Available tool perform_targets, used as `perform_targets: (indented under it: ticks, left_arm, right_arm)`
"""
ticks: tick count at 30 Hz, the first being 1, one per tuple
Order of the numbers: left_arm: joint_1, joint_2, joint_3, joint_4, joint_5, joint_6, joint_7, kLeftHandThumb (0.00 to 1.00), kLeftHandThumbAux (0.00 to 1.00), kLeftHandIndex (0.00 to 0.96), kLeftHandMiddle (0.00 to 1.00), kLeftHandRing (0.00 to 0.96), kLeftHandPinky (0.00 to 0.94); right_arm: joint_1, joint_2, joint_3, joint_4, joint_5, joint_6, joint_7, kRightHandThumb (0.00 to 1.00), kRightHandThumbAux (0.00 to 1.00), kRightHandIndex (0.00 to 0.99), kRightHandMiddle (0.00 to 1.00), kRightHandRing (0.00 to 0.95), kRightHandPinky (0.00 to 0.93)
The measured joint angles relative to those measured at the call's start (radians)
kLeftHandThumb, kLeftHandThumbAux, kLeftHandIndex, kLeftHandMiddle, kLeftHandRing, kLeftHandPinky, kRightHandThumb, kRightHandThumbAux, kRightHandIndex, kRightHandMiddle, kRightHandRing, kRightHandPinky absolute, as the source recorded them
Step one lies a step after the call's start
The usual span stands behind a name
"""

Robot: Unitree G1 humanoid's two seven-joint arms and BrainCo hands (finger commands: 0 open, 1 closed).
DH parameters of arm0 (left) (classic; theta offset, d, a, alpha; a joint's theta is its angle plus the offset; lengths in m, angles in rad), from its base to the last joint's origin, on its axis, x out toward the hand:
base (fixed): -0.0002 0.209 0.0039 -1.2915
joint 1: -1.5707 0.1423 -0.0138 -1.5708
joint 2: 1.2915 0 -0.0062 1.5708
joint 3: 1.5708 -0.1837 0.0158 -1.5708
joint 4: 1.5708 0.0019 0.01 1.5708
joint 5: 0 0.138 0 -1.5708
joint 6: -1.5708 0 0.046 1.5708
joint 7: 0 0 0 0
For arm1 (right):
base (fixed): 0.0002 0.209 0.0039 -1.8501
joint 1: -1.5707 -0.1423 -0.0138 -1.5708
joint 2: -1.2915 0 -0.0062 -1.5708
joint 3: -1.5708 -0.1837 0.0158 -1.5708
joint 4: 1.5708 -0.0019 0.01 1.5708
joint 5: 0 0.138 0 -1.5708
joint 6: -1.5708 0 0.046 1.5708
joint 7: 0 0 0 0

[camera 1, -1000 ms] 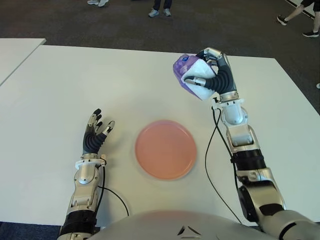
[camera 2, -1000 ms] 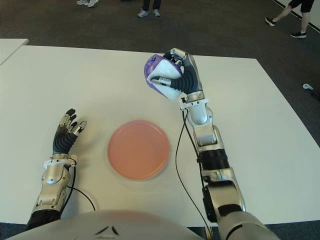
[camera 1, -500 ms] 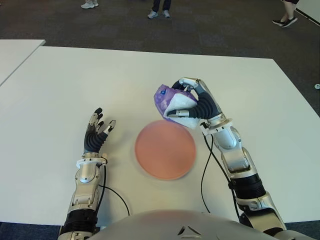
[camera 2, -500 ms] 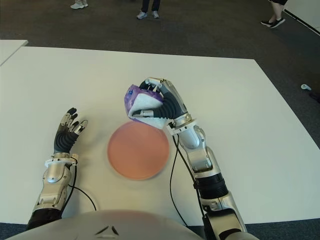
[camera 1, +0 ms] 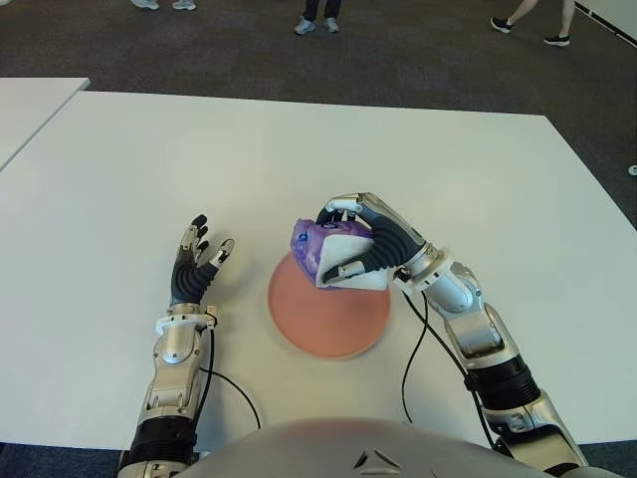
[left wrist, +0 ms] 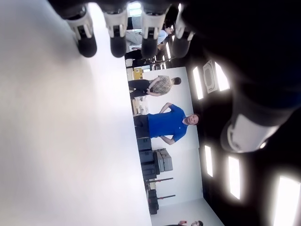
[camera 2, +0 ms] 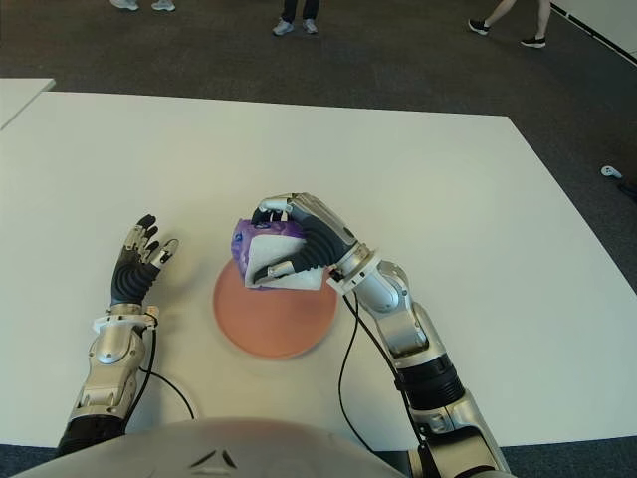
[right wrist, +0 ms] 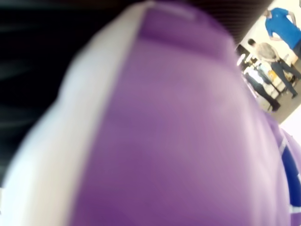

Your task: Put the tissue paper into the plate.

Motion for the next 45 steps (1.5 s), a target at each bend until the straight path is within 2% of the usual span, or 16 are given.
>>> perform_targets:
  ticks: [10, 18, 38, 41, 42, 43, 44, 45]
  left_arm:
    - [0.011, 0.0, -0.006, -0.028, 0.0, 0.002, 0.0, 0.0, 0.56, 0.0, 0.0, 0.0, 0.0]
    - [0.013, -0.006, -0.015, -0.038, 0.003, 0.004, 0.001, 0.0, 0.55, 0.0, 0.0, 0.0, 0.0]
    - [0.021, -0.008, -0.014, -0.048, 0.008, 0.017, 0.007, 0.0, 0.558, 0.0, 0.0, 0.0, 0.0]
    - [0.021, -0.008, -0.014, -0.049, 0.009, 0.017, 0.012, 0.0, 0.559, 0.0, 0.0, 0.0, 0.0]
    - [0.021, -0.008, -0.014, -0.049, 0.009, 0.018, 0.013, 0.0, 0.56, 0.0, 0.0, 0.0, 0.0]
    - [0.021, -0.008, -0.014, -0.049, 0.009, 0.018, 0.014, 0.0, 0.56, 0.0, 0.0, 0.0, 0.0]
    - [0.022, -0.008, -0.013, -0.049, 0.009, 0.018, 0.015, 0.0, 0.562, 0.0, 0.0, 0.0, 0.0]
    - [0.022, -0.008, -0.013, -0.049, 0.009, 0.018, 0.016, 0.0, 0.563, 0.0, 0.0, 0.0, 0.0]
  right_arm:
    - [0.063, -0.016, 0.044, 0.038, -0.035, -0.021, 0.033, 0.854, 0.677, 0.399, 0.541, 0.838, 0.819]
    - [0.045, -0.021, 0.042, 0.102, -0.069, -0.021, 0.027, 0.854, 0.677, 0.399, 0.538, 0.838, 0.812]
    - [0.004, 0.008, 0.044, 0.231, -0.134, -0.086, -0.093, 0.855, 0.677, 0.399, 0.537, 0.843, 0.821]
    - [0.003, 0.011, 0.049, 0.246, -0.135, -0.095, -0.101, 0.853, 0.674, 0.404, 0.547, 0.788, 0.738]
    - [0.002, 0.011, 0.051, 0.251, -0.135, -0.101, -0.101, 0.847, 0.675, 0.417, 0.512, 0.648, 0.614]
    - [0.001, 0.011, 0.053, 0.256, -0.135, -0.108, -0.101, 0.845, 0.675, 0.421, 0.5, 0.597, 0.57]
    - [-0.001, 0.01, 0.056, 0.26, -0.135, -0.115, -0.1, 0.662, 0.59, 0.301, 0.353, 0.395, 0.37]
    - [-0.005, 0.004, 0.062, 0.264, -0.138, -0.124, -0.094, 0.541, 0.536, 0.223, 0.258, 0.264, 0.24]
